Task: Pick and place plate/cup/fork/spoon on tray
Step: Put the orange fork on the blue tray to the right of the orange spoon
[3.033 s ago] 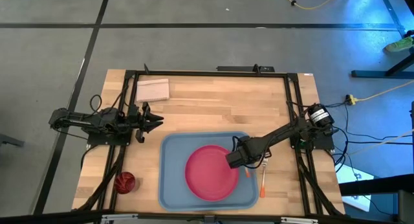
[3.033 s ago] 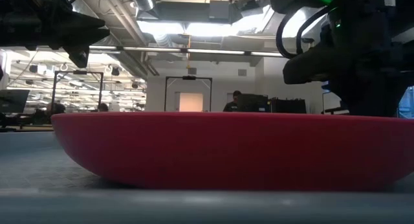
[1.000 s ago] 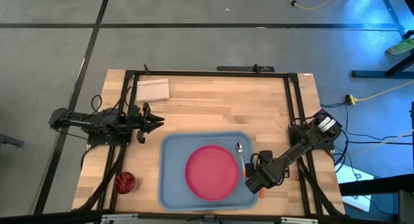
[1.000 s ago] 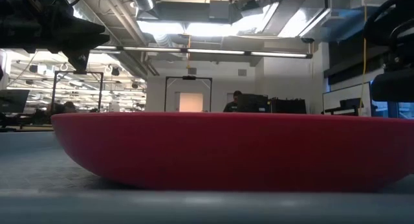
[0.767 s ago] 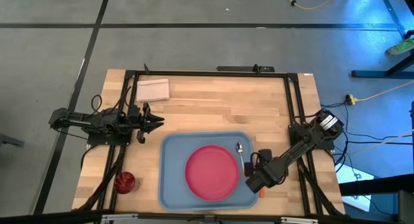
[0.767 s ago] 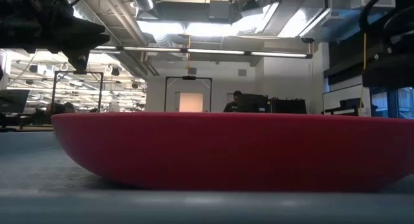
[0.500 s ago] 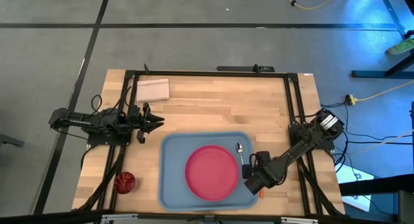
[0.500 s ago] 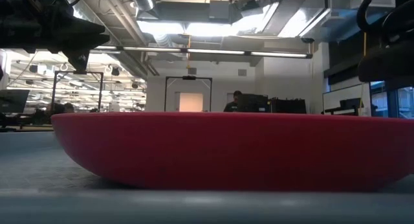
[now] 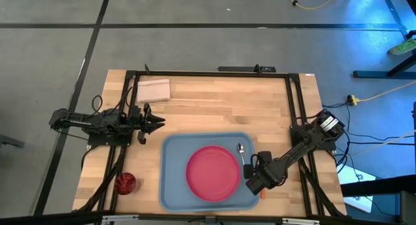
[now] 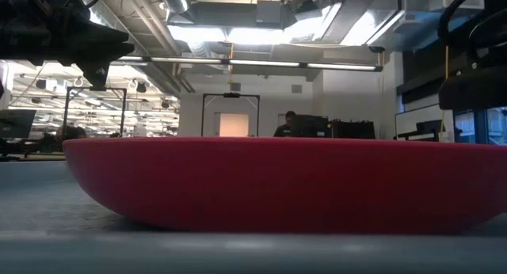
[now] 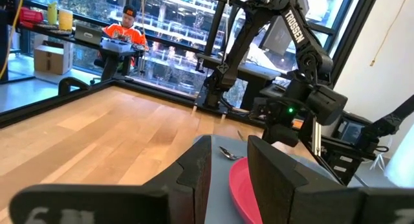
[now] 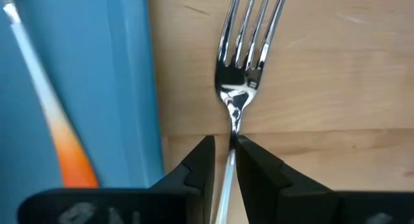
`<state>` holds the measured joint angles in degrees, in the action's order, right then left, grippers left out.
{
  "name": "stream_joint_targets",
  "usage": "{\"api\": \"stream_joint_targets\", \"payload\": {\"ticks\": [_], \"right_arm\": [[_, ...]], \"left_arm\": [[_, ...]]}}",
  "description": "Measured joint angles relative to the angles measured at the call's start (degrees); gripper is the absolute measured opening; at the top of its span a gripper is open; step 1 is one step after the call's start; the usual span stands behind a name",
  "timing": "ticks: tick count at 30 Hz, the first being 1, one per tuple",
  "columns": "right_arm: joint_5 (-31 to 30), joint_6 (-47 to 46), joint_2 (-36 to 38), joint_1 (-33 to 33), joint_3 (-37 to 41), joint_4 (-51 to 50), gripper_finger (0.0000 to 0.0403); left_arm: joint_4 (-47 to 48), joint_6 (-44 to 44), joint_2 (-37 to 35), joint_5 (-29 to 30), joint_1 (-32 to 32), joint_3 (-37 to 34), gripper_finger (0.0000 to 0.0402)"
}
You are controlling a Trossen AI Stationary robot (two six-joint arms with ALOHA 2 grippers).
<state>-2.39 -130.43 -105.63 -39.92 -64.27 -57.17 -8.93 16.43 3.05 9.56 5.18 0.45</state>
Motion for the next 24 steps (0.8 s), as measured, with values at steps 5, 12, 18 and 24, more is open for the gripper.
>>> {"api": "stream_joint_targets", "payload": {"ticks": [5,12,18,24], "right_arm": [[0.0,0.0,-0.3,0.0,0.1,0.0,0.0067],[0.0,-1.1,-0.3,-0.1,0.1,-1.0,0.0067],[1.2,-1.4,-0.3,-0.1,2.4,3.0,0.0067],[1.7,-1.4,0.1,0.0,3.9,5.3,0.0067]], "left_arm": [[0.0,0.0,0.0,0.0,0.0,0.0,0.0094],[0.4,0.0,0.0,0.0,0.0,0.0,0.0094],[0.4,0.0,0.0,0.0,0.0,0.0,0.0094],[0.4,0.0,0.0,0.0,0.0,0.0,0.0094]]}}
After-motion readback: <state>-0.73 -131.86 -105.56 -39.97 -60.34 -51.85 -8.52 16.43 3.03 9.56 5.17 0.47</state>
